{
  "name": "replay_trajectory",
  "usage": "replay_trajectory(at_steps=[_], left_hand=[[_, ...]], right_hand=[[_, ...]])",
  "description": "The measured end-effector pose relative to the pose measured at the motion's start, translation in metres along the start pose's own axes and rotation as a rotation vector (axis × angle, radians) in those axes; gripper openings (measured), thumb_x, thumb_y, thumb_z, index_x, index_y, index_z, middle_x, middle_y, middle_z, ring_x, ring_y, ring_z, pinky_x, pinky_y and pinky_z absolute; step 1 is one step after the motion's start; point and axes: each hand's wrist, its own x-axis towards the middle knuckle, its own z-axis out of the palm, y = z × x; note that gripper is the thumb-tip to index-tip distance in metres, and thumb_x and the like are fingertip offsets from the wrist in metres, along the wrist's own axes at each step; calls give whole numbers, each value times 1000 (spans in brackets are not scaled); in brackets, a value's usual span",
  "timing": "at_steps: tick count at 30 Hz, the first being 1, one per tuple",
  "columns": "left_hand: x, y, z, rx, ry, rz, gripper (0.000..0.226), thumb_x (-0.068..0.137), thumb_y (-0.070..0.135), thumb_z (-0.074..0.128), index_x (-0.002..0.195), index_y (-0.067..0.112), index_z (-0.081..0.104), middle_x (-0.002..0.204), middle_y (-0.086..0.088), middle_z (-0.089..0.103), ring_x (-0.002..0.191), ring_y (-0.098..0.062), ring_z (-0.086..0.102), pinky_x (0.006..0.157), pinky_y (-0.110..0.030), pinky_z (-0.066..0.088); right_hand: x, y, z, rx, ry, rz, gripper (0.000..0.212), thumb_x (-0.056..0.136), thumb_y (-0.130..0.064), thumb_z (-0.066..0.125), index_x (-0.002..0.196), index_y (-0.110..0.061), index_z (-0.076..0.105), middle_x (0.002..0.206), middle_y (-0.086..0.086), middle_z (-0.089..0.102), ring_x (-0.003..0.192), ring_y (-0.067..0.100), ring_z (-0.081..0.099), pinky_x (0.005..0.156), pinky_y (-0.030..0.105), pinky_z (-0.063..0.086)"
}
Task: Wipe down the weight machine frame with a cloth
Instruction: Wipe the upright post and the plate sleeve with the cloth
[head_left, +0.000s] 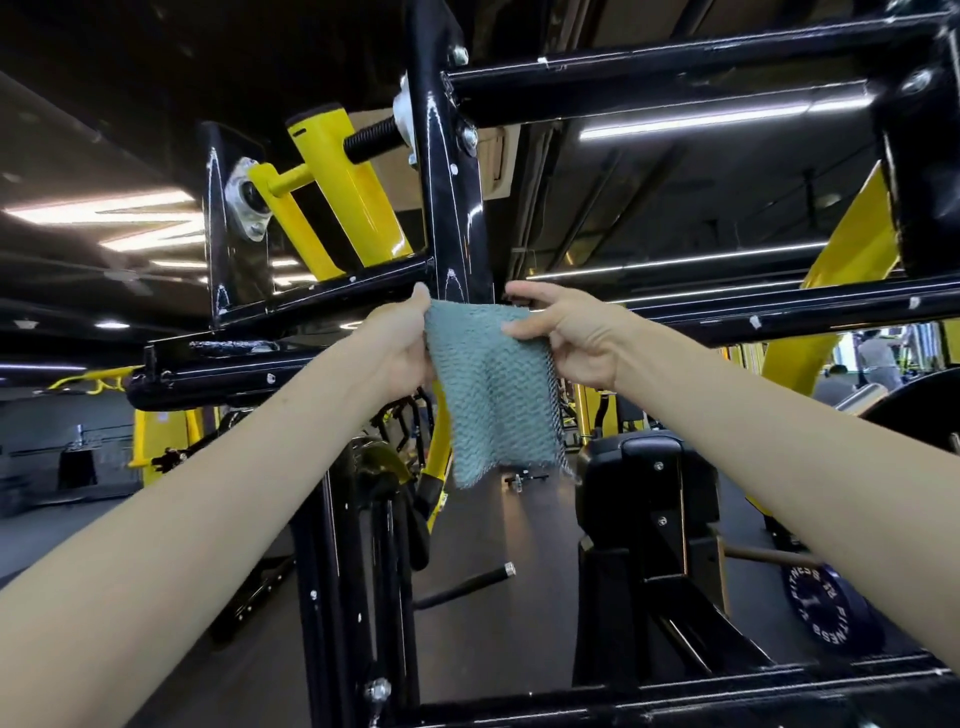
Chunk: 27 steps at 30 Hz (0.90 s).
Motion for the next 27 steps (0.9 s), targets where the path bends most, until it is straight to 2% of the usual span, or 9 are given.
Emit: replay_trajectory(at_steps=[4,7,10,13,16,20,22,24,27], left_hand=[[-6,1,-7,204,-219,-86,63,89,67,36,106,11,59,99,-8,70,88,-21,68,78,-34,55],[-13,9,-11,220,-273,-123,33,85,43,62,98,13,57,81,-2,69,82,-16,65,88,-35,50],[-19,19,-13,228,-273,-118,41,73,24,70,109,12,55,83,0,68,92,-18,61,101,-42,42],[-22,32,-12,82,-178,4,42,75,9,68,115,4,54,104,-8,65,90,-19,65,82,-40,54],[-19,45,-10,95,-31,102,56,81,0,65,132,0,43,116,-14,60,92,-21,65,65,-33,57],[-25,51,0,245,-19,43,66,82,-9,62,141,2,34,97,-19,58,86,-24,63,67,-32,57],[-25,56,2,371,-47,35,58,82,-11,61,136,1,43,106,-19,60,88,-23,63,66,-30,58],[-23,63,1,494,-39,72,44,80,-12,62,121,1,57,124,-18,58,105,-25,60,84,-31,54],[-19,70,-4,594,-18,146,25,77,-11,65,97,4,67,118,-14,63,112,-25,59,97,-34,49]], right_hand=[[8,-6,8,-8,99,-88,55,85,18,53,133,-9,54,109,22,63,84,27,66,57,29,56],[9,-11,10,-3,124,-103,50,85,17,53,128,-8,56,101,20,64,81,26,65,56,28,56],[8,-17,11,8,137,-114,45,84,17,56,124,-4,57,97,18,63,81,24,65,58,28,56],[5,-25,12,-108,215,-71,32,81,14,65,109,0,57,82,13,63,63,18,66,50,27,55],[2,-37,17,-225,280,-6,37,78,11,69,111,4,54,75,14,63,45,16,65,41,23,52],[-1,-49,26,-244,304,-68,40,78,10,70,116,6,57,79,13,64,54,19,67,48,27,57],[-3,-52,26,-286,298,-122,36,82,8,67,117,3,61,80,8,64,62,15,66,58,22,58],[-3,-54,24,-303,300,-162,32,84,9,64,115,4,63,79,6,62,64,14,63,62,20,57],[-2,-53,20,-403,317,-228,27,80,14,65,105,2,68,82,7,62,71,16,63,61,21,58]])
